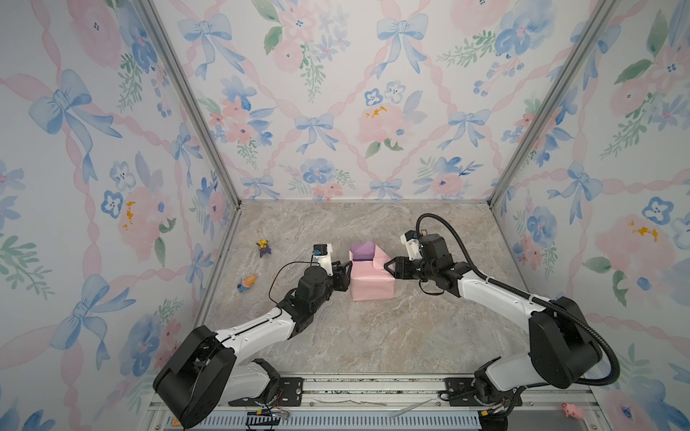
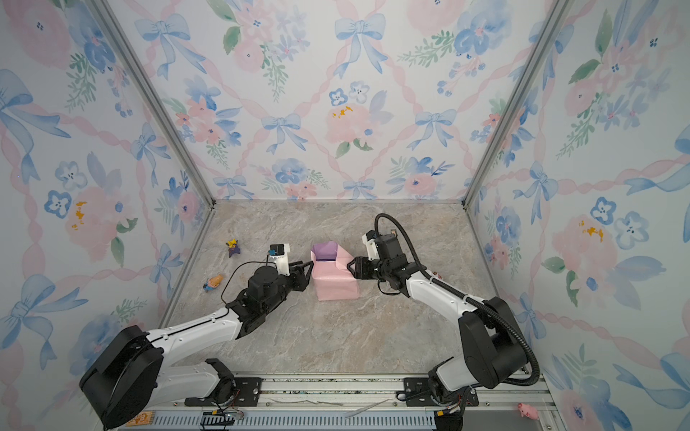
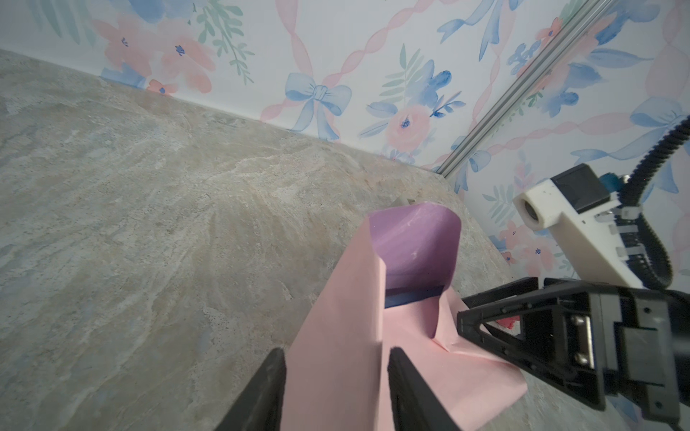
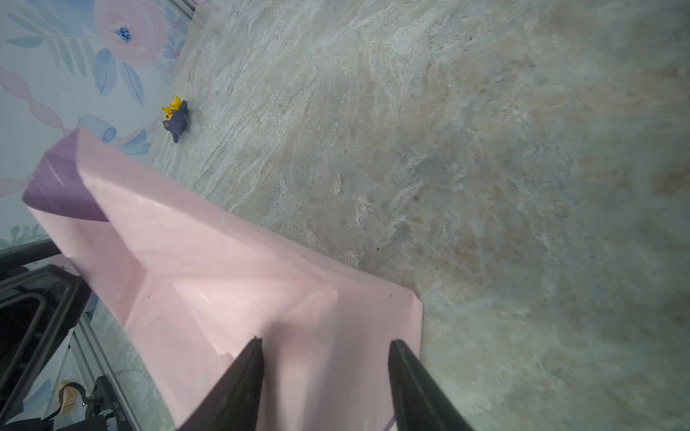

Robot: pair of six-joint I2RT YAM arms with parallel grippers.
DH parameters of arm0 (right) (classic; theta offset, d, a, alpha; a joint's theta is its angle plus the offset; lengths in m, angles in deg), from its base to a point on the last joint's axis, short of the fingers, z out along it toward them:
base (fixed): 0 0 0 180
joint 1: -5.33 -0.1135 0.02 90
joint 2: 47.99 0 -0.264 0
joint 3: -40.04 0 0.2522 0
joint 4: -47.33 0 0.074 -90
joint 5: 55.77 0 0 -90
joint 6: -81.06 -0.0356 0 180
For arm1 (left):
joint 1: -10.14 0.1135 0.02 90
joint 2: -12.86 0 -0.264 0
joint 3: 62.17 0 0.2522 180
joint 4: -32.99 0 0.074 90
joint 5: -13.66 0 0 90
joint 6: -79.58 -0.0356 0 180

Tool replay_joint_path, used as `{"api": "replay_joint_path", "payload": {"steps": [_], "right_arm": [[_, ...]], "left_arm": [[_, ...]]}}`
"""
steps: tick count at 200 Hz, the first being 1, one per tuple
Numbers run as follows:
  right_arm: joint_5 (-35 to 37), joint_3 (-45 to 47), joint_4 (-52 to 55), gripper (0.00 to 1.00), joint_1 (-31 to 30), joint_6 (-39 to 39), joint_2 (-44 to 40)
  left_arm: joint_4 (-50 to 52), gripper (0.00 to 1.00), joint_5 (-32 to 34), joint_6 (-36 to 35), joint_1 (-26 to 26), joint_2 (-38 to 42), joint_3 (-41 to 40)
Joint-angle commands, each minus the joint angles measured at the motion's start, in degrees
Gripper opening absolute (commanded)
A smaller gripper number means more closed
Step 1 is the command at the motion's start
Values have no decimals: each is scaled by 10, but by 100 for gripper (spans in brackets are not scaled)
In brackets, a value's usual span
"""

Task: Wrap a gift box in wrapping paper
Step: Fold the seventh fold of the wrapping paper on the gift box.

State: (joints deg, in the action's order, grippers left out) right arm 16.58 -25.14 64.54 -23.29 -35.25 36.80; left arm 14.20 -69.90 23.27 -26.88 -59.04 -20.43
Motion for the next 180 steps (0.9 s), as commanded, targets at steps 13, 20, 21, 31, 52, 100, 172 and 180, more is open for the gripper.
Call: {"api": "replay_joint_path", "payload": {"steps": [13,20,21,31,52,100,172,180], "right_arm": [[3,3,55,56,-7,23,24],[3,5,53,56,-7,24,24],[3,5,53,56,-7,25,24],[4,5,53,56,-7,26,26],[3,4,53,56,-7,25,32],[4,3,60,56,-7,29,31],[7,5,72,56,-7,37,21],[8,6,73,56,-7,38,19]], "left_arm": [[-19,46,-43,3,4,-32,11],[-20,46,-50,0,4,-36,15],[-20,46,-51,0,3,-37,16],[-20,46,-61,-5,3,-39,21],[-34,47,-72,-17,4,-25,16],[-33,49,-20,-23,17,40,-15],[27,47,-13,-1,59,3,18],[26,47,-28,-2,60,-11,27]]}}
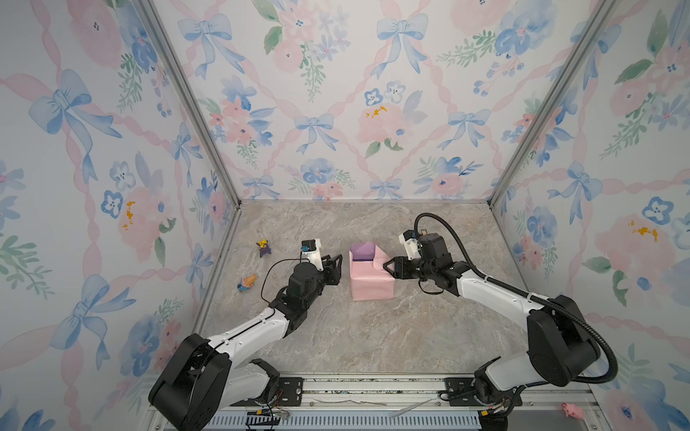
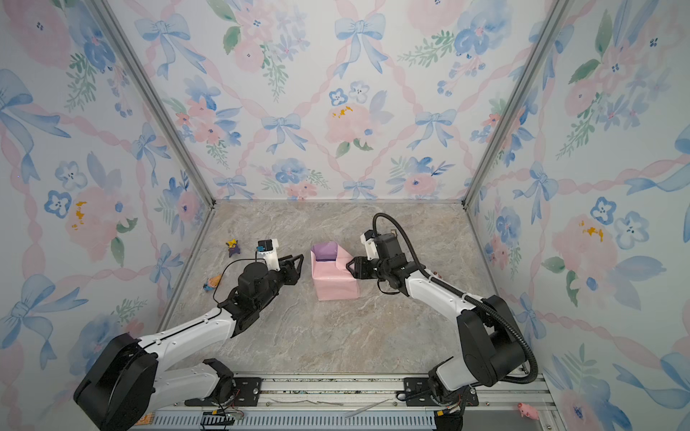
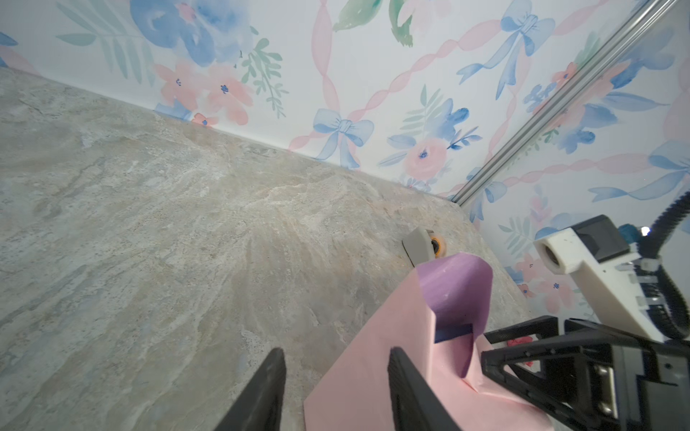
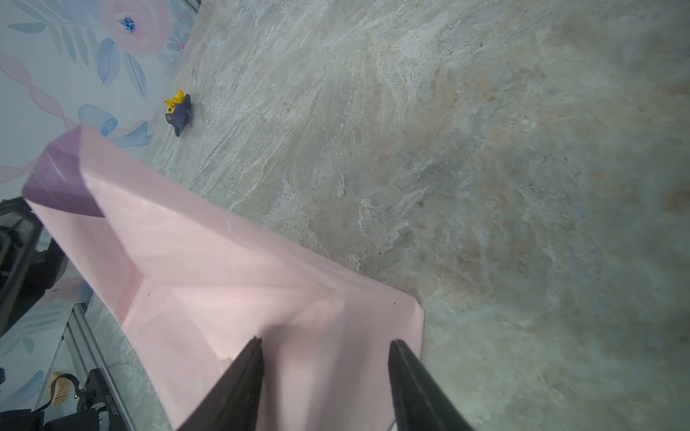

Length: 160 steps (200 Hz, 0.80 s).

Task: Wrap a gift box in wrapping paper
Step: Fold the seventh fold of the wrapping paper on the gift box.

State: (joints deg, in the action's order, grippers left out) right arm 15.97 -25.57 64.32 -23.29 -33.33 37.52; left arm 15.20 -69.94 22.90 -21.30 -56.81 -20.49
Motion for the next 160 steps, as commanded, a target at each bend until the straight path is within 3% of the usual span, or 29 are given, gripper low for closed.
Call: {"api": "replay_joint_path", "payload": {"steps": [1,39,110,160], "right_arm": [[14,10,75,56,-7,19,12],[10,13,74,56,-7,19,13],[-3,11,74,56,-7,28,18],[-25,-22,112,57,2,60,22]], "left_arm": [[16,47,-30,1,4,-35,29],[14,45,-106,-13,4,-84,69],[7,43,-175,-64,13,-132,88],[8,36,-224,-86,22,-170,97]]}}
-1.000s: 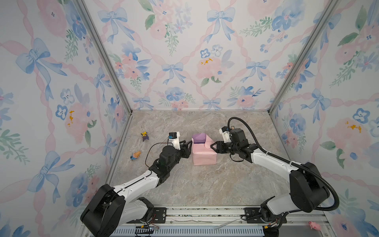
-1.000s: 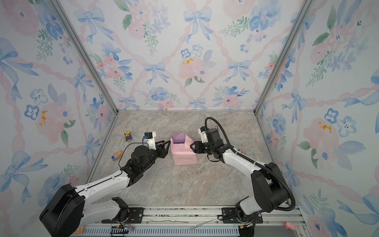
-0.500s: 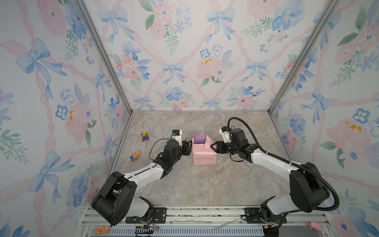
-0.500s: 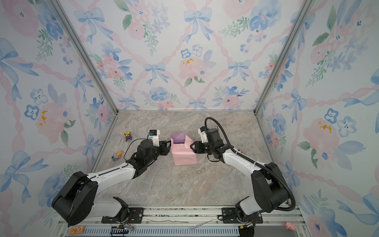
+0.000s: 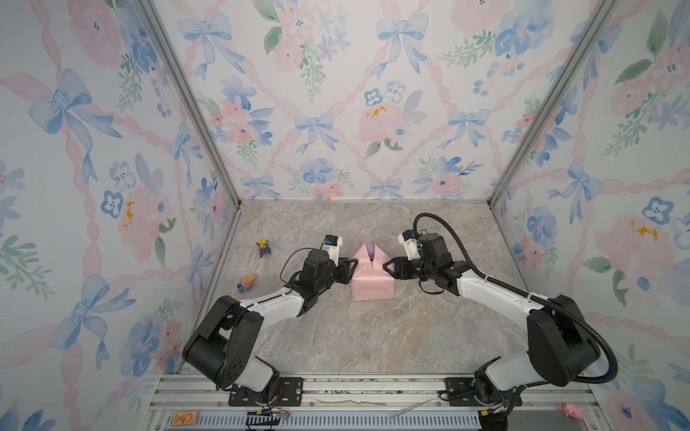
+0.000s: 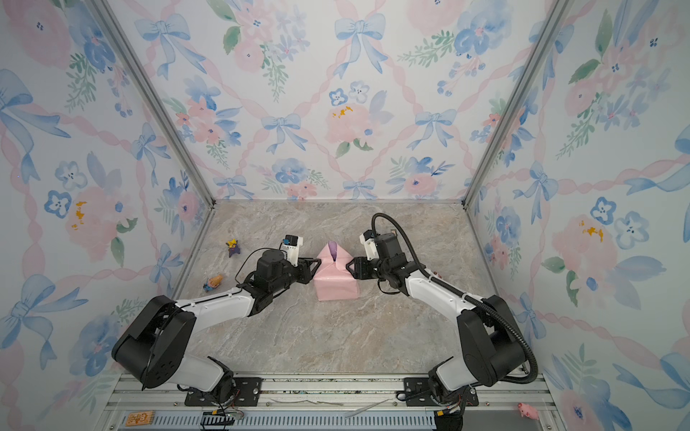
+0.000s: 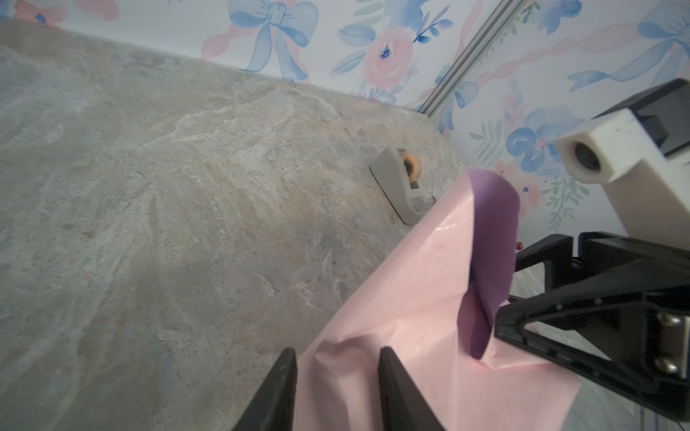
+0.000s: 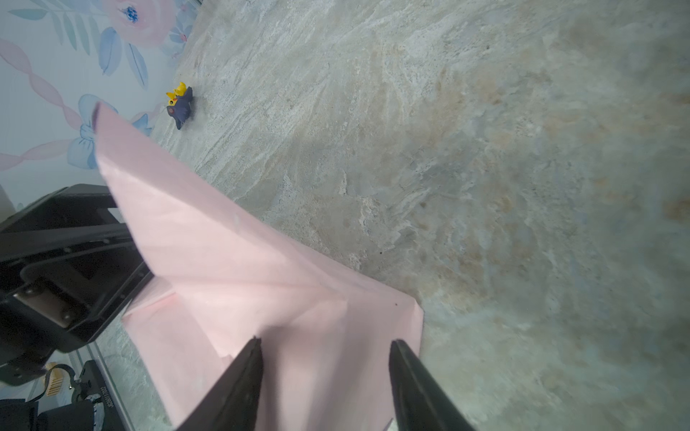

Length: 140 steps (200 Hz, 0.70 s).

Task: Wrap a gift box in wrapping paper
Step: Fold the seventh fold of the wrapping paper on the gift box, then rotate the gift box at the center of the table.

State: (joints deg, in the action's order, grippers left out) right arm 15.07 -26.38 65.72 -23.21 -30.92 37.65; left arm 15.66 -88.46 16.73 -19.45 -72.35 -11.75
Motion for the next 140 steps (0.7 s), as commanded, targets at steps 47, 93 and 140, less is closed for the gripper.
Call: {"api": "replay_joint_path", "payload": {"steps": [47,93,140], "right_arm": [[-73,-54,108,60,20,33,2],[-59,-87,127,60,21,61,42],[-75,-142,165,60,24,140,105]], "left_arm": [[3,34,-47,-23,3,-5,-19],[3,33,-47,17,-11,-1,-36],[-5,32,2,68,-60,29,-58]]}}
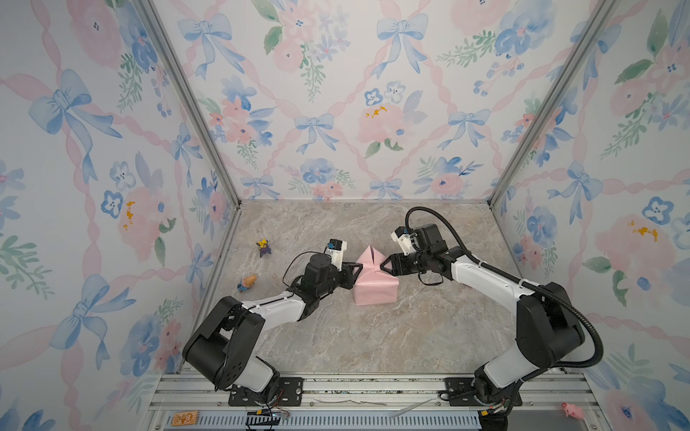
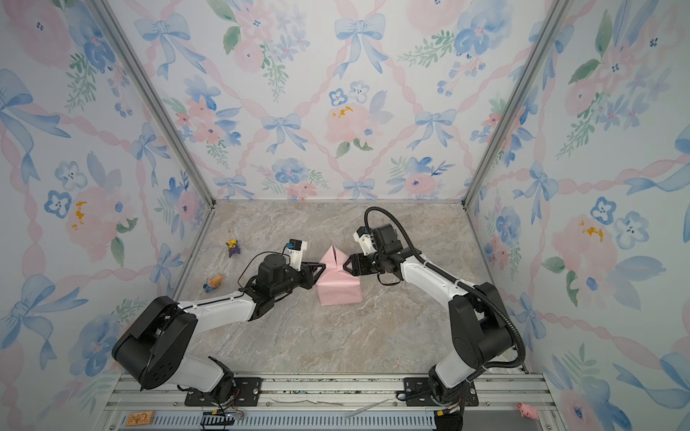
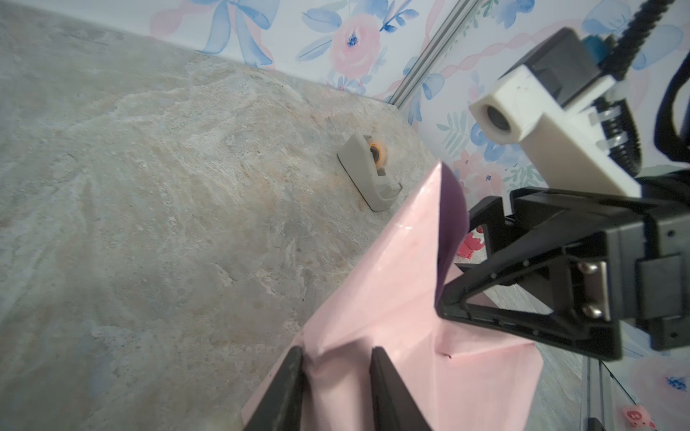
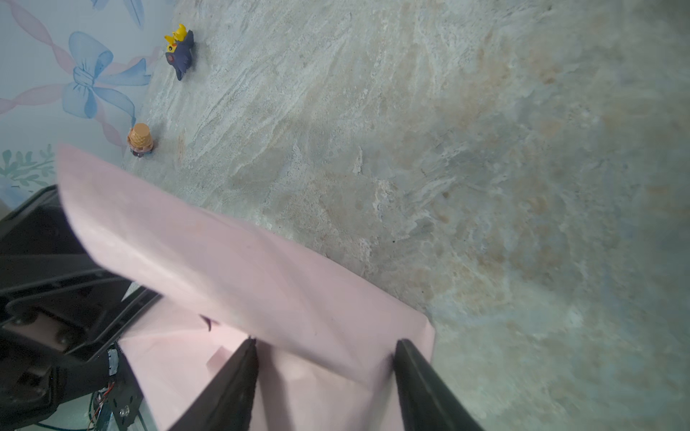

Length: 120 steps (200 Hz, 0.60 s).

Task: Wrap a gift box in wrapping paper
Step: Rotate the gift box at the center of the table.

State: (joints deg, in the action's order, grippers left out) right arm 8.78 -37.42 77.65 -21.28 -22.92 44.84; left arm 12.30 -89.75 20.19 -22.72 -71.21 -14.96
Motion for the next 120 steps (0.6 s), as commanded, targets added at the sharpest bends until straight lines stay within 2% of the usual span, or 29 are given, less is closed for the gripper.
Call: {"api": "replay_joint_path", "payload": {"steps": [1,21,41,68,120], "right_arm": [[-14,-32,46,60,5,61,34],[-41,-58,64,60,14,90,54],[-54,-69,84,60,17,109,52],[-72,-60,88,60,21,122,39],[-83,-55,84,61,23,120,39]], "left_arm": [[29,32,17,34,-28,19,-27],[29,35,45,39,-37,43,-39],[29,40,68,18,-23,61,-43],[29,41,19,-16,13,46,-16],[28,42,-66,-35,12,-7,35]]}}
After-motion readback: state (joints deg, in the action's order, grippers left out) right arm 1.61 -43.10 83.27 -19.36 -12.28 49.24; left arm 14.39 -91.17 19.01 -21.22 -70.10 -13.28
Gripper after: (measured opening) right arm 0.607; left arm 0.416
